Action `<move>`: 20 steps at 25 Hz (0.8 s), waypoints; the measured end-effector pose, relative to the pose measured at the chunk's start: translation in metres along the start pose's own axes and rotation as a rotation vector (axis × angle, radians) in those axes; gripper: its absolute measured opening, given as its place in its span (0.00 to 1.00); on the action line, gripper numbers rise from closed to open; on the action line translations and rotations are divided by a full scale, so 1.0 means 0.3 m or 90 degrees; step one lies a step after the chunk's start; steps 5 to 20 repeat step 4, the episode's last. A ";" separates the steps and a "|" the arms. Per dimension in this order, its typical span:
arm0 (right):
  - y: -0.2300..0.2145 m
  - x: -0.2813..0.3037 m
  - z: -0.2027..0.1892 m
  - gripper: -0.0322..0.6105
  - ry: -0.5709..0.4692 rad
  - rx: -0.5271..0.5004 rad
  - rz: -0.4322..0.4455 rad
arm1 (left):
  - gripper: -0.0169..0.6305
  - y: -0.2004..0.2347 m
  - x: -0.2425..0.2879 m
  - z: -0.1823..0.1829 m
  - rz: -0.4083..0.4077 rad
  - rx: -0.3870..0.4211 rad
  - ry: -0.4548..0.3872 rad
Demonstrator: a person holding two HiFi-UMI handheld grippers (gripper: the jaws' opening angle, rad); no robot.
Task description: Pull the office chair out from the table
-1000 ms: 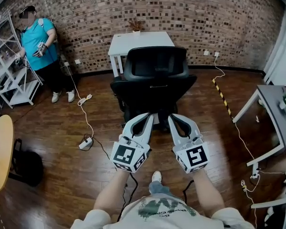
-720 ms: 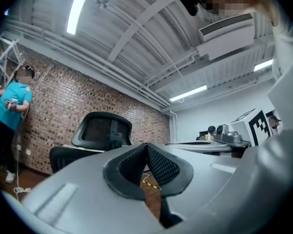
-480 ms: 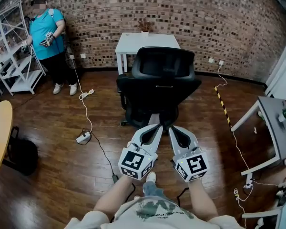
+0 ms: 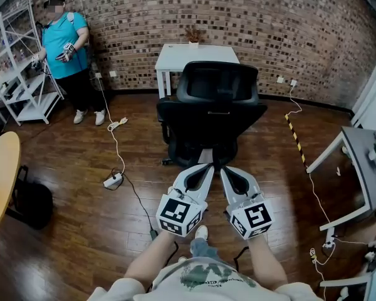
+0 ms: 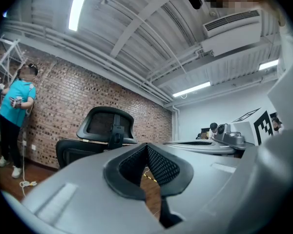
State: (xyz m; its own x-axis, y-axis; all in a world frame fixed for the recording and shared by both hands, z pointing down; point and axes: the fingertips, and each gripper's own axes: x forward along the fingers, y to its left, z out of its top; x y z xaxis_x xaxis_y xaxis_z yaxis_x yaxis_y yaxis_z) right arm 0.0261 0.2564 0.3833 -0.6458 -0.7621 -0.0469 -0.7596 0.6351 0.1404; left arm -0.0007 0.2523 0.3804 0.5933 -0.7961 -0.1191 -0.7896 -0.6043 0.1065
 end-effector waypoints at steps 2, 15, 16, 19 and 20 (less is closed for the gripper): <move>0.003 -0.003 -0.006 0.05 0.002 0.002 0.001 | 0.05 -0.005 -0.001 -0.002 -0.003 0.000 0.000; 0.004 -0.006 -0.011 0.05 0.004 0.005 0.002 | 0.05 -0.011 -0.002 -0.003 -0.006 0.001 0.001; 0.004 -0.006 -0.011 0.05 0.004 0.005 0.002 | 0.05 -0.011 -0.002 -0.003 -0.006 0.001 0.001; 0.004 -0.006 -0.011 0.05 0.004 0.005 0.002 | 0.05 -0.011 -0.002 -0.003 -0.006 0.001 0.001; 0.004 -0.006 -0.011 0.05 0.004 0.005 0.002 | 0.05 -0.011 -0.002 -0.003 -0.006 0.001 0.001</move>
